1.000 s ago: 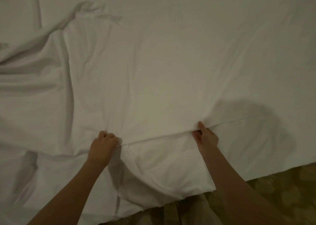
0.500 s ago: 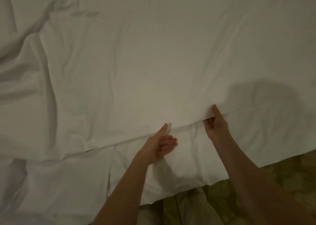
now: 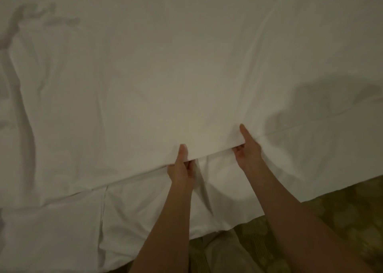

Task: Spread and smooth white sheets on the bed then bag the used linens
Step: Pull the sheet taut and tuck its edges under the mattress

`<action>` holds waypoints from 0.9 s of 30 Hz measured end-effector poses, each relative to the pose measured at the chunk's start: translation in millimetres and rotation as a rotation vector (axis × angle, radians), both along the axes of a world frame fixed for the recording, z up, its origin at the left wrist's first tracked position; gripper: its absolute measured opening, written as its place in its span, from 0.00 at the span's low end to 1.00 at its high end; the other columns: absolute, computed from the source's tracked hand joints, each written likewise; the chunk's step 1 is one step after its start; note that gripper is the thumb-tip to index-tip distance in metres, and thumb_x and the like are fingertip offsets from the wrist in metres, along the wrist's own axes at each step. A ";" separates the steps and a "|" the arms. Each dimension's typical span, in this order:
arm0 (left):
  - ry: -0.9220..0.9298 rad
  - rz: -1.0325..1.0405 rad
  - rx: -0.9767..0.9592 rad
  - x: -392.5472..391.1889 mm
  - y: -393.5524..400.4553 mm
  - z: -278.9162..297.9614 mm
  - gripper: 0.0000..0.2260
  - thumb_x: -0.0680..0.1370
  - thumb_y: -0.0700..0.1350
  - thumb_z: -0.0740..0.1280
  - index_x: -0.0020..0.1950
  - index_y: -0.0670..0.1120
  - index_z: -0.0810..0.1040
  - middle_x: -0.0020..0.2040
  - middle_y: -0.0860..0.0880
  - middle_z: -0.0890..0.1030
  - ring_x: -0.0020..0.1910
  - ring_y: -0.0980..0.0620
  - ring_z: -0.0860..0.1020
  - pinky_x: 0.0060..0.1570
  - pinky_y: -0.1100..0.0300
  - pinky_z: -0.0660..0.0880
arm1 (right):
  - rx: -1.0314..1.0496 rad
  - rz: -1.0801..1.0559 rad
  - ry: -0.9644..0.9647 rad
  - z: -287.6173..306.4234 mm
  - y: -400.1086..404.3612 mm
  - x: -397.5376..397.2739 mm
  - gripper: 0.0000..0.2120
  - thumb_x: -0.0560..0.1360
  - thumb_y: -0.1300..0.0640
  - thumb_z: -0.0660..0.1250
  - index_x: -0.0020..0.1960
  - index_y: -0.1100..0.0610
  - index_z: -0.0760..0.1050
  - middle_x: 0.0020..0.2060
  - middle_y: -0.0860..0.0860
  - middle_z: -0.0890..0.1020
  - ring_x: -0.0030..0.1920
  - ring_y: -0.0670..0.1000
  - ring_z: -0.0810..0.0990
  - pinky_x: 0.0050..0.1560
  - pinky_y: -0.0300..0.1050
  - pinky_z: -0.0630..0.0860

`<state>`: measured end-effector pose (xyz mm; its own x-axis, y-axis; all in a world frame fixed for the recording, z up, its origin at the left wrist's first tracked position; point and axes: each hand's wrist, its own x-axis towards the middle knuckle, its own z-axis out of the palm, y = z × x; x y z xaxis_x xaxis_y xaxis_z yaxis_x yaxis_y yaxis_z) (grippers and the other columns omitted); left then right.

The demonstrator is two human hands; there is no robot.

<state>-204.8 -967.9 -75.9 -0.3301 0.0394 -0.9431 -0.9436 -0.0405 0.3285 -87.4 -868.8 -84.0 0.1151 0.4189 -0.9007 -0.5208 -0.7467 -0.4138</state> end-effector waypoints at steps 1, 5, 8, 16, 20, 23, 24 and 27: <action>-0.025 -0.017 0.029 9.5 4.5 1.9 0.09 0.73 0.36 0.73 0.53 0.38 0.80 0.47 0.44 0.84 0.38 0.52 0.83 0.38 0.58 0.82 | 0.013 -0.031 -0.012 0.9 7.3 4.4 0.14 0.71 0.63 0.74 0.56 0.61 0.79 0.50 0.55 0.84 0.46 0.51 0.85 0.38 0.44 0.82; -0.023 -0.058 -0.007 37.7 12.5 0.4 0.03 0.76 0.37 0.70 0.48 0.38 0.79 0.36 0.47 0.84 0.32 0.55 0.82 0.36 0.60 0.82 | 0.060 -0.080 -0.114 -4.4 21.7 23.5 0.11 0.71 0.66 0.73 0.53 0.59 0.78 0.51 0.54 0.83 0.48 0.51 0.83 0.44 0.47 0.83; 0.002 -0.100 -0.063 33.4 10.7 0.2 0.04 0.76 0.38 0.70 0.47 0.37 0.78 0.36 0.46 0.83 0.34 0.53 0.82 0.35 0.61 0.82 | 0.024 -0.053 -0.081 -3.0 19.2 27.4 0.07 0.72 0.66 0.72 0.48 0.57 0.79 0.44 0.52 0.84 0.45 0.50 0.83 0.43 0.46 0.83; -0.162 -0.750 -0.031 26.6 9.9 52.1 0.15 0.83 0.49 0.59 0.50 0.42 0.80 0.41 0.47 0.86 0.37 0.50 0.84 0.41 0.59 0.77 | -0.101 0.498 -0.270 39.2 3.6 37.4 0.08 0.79 0.58 0.64 0.44 0.61 0.77 0.36 0.55 0.82 0.33 0.51 0.82 0.35 0.42 0.75; 0.156 -1.239 -0.019 -7.1 49.1 110.3 0.17 0.83 0.50 0.57 0.47 0.41 0.79 0.41 0.47 0.83 0.38 0.50 0.80 0.37 0.63 0.72 | 0.125 0.768 -0.537 101.3 24.4 27.5 0.11 0.79 0.57 0.62 0.48 0.63 0.80 0.40 0.56 0.85 0.37 0.53 0.82 0.36 0.40 0.72; 0.490 -1.610 -0.032 -44.6 77.0 161.1 0.17 0.83 0.50 0.57 0.49 0.41 0.80 0.40 0.48 0.82 0.36 0.51 0.79 0.30 0.67 0.72 | 0.334 0.871 -0.644 169.0 42.7 14.0 0.12 0.80 0.57 0.62 0.46 0.63 0.79 0.41 0.55 0.83 0.43 0.56 0.82 0.49 0.49 0.79; 0.597 -1.701 -0.041 -56.6 85.3 180.4 0.17 0.83 0.51 0.57 0.50 0.41 0.81 0.42 0.47 0.83 0.39 0.48 0.81 0.35 0.64 0.75 | 0.391 0.915 -0.681 191.7 48.7 9.1 0.12 0.80 0.56 0.62 0.46 0.63 0.79 0.42 0.56 0.83 0.45 0.58 0.82 0.51 0.51 0.78; 0.834 -1.888 -0.069 -81.6 103.1 242.6 0.18 0.83 0.52 0.57 0.52 0.42 0.82 0.50 0.45 0.84 0.50 0.44 0.81 0.55 0.55 0.76 | 0.488 1.112 -0.818 265.6 59.9 -5.7 0.16 0.81 0.50 0.60 0.57 0.61 0.76 0.52 0.55 0.81 0.54 0.57 0.79 0.51 0.45 0.71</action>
